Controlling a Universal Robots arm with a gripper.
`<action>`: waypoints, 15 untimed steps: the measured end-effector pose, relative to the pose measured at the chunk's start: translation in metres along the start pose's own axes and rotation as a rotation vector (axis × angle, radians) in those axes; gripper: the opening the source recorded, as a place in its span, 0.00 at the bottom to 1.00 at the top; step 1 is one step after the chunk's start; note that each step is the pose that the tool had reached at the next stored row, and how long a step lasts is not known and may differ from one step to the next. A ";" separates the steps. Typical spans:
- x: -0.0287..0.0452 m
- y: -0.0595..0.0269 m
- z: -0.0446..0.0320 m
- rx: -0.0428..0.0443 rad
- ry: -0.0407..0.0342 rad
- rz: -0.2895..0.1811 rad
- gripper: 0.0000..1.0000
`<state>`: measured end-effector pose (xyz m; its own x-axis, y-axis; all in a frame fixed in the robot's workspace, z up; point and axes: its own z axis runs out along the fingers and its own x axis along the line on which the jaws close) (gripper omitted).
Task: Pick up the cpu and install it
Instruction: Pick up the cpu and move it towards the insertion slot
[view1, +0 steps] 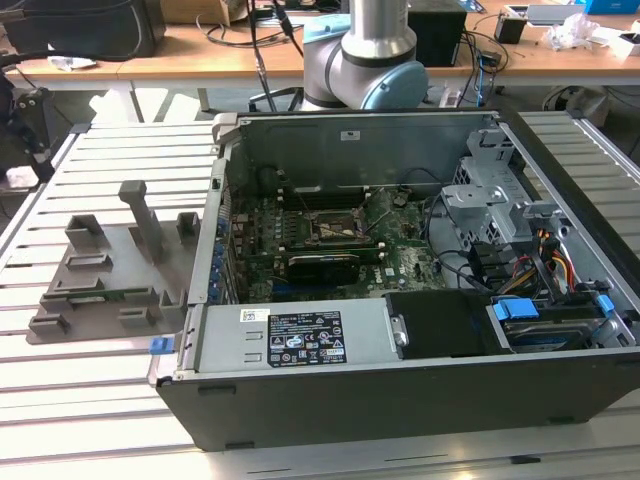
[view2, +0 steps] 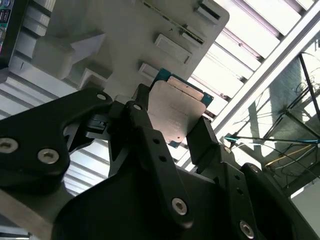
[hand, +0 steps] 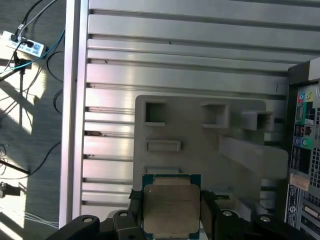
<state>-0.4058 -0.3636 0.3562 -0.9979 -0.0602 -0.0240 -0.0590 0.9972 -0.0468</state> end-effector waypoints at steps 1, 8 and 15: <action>0.0000 -0.0001 -0.0021 0.0001 0.0000 0.000 0.55; -0.0005 -0.0011 -0.0230 0.0000 0.0000 0.000 0.55; -0.0008 -0.0017 -0.0354 0.0000 -0.0001 0.000 0.55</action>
<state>-0.4058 -0.3636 0.3916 -0.9979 -0.0602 -0.0241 -0.0590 0.9972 -0.0468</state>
